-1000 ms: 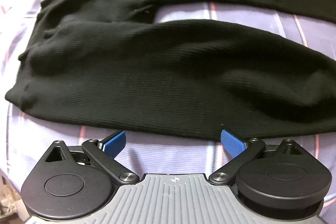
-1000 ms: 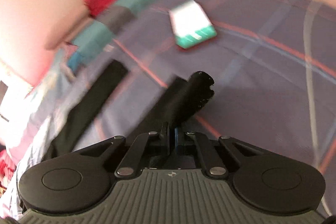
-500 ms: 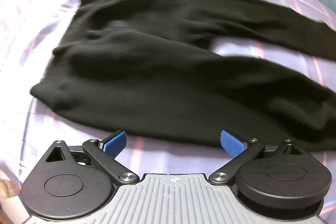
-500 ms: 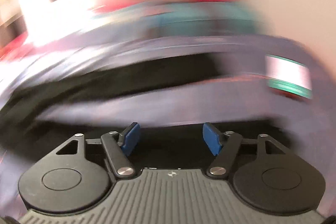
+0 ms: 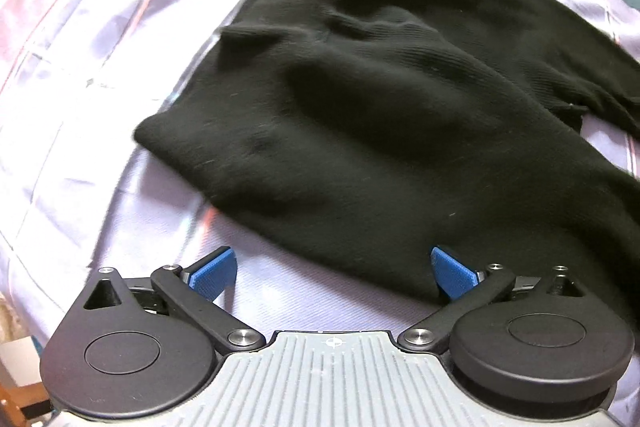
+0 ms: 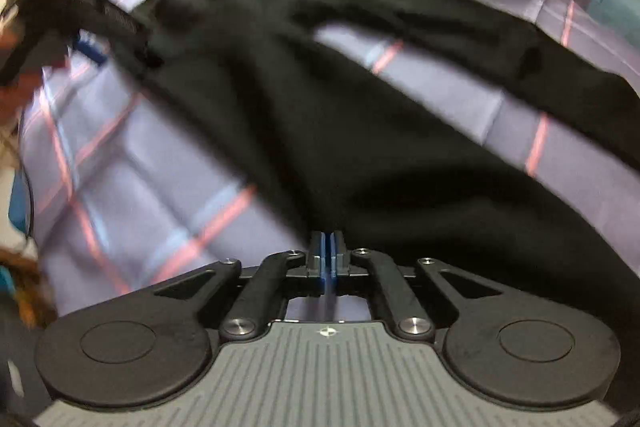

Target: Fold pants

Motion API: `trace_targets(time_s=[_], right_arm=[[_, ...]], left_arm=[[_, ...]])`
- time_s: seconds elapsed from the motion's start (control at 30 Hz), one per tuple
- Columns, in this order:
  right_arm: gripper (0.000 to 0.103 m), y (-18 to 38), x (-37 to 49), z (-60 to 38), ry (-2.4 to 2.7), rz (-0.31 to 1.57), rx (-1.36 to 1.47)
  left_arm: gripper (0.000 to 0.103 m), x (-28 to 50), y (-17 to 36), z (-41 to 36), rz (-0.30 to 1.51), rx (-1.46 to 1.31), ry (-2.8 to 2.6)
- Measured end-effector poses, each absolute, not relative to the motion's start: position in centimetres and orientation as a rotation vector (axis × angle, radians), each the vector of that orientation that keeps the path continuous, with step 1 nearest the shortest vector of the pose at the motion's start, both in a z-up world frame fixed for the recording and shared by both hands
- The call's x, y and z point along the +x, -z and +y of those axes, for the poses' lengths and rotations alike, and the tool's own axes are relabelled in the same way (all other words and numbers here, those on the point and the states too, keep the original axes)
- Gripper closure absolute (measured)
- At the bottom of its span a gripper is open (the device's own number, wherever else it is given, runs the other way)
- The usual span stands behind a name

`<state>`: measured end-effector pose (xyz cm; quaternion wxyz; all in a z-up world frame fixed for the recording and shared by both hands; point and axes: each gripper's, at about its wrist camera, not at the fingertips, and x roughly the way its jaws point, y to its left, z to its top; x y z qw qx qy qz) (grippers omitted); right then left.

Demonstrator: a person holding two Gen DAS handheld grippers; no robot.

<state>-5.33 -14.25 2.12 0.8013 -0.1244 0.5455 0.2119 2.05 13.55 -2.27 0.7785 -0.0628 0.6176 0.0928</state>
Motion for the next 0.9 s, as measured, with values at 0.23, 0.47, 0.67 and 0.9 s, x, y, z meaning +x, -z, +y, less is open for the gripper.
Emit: trace_targets(time_s=[0.23, 0.47, 0.67, 0.9], right_arm=[[0.034, -3.7, -4.9, -2.7, -0.693, 0.836, -0.448], [0.039, 2.2, -2.3, 10.7, -0.886, 0.719, -0.641], [0.093, 2.6, 3.4, 13.4, -0.829, 0.851, -0.393], [0.071, 2.4, -2.4, 16.0, -0.927, 0.749, -0.461]], left_arm=[[0.0, 2.3, -0.5, 16.7, 1.267, -0.23, -0.184], [0.0, 3.3, -4.1, 20.1, 1.17, -0.22, -0.213], [0.0, 2.2, -5.6, 22.9, 1.145, -0.236, -0.27], [0.0, 3.8, -5.6, 23.1, 1.138, -0.225, -0.272]])
